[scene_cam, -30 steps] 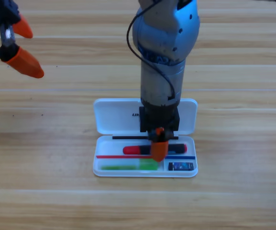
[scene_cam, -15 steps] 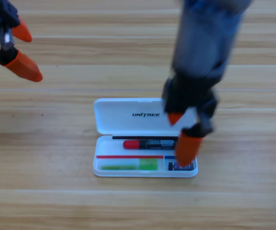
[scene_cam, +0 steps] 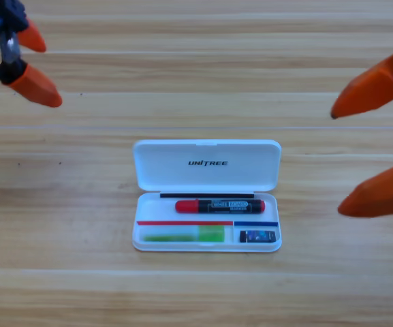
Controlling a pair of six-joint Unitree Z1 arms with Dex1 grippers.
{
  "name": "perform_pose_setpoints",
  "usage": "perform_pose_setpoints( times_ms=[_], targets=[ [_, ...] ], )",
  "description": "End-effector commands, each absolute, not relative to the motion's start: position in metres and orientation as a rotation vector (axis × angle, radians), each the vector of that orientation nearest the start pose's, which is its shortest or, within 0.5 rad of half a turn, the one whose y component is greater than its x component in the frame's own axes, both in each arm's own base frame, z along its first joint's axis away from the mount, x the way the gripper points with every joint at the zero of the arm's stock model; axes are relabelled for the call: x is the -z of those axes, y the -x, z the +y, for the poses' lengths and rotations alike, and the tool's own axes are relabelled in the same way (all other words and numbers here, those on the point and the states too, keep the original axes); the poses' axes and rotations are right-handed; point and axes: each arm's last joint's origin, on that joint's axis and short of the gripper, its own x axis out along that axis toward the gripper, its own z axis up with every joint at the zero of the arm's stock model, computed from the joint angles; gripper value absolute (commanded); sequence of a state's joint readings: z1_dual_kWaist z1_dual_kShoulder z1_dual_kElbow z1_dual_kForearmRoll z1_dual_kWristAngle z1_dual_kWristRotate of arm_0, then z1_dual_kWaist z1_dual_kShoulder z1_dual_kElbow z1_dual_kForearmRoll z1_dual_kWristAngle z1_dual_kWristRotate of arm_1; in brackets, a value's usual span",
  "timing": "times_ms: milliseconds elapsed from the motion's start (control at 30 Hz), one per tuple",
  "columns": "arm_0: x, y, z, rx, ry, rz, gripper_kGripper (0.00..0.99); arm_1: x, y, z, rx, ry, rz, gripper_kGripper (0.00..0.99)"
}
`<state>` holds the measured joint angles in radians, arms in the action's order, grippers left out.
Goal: Clean up eraser and pencils
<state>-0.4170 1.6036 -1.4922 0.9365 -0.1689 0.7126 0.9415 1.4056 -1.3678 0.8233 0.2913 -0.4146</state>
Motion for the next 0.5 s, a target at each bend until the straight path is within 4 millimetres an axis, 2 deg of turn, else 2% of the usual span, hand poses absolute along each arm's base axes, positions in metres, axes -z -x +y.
perform_pose_setpoints(
  times_ms=[33, 300, 500],
  targets=[
    [-0.374, -0.286, -0.127, 0.86, -0.759, 0.843, 0.873, -0.382, -0.141, 0.214, -1.395, 0.567, 0.723, 0.988],
    [-0.356, -0.316, -0.14, 0.897, -0.804, 0.835, 0.517, -0.378, -0.144, 0.218, -1.399, 0.567, 0.735, 0.988],
    [-0.348, -0.351, -0.154, 0.889, -0.804, 0.83, 0.515, -0.377, -0.145, 0.22, -1.407, 0.563, 0.742, 0.988]
  ],
)
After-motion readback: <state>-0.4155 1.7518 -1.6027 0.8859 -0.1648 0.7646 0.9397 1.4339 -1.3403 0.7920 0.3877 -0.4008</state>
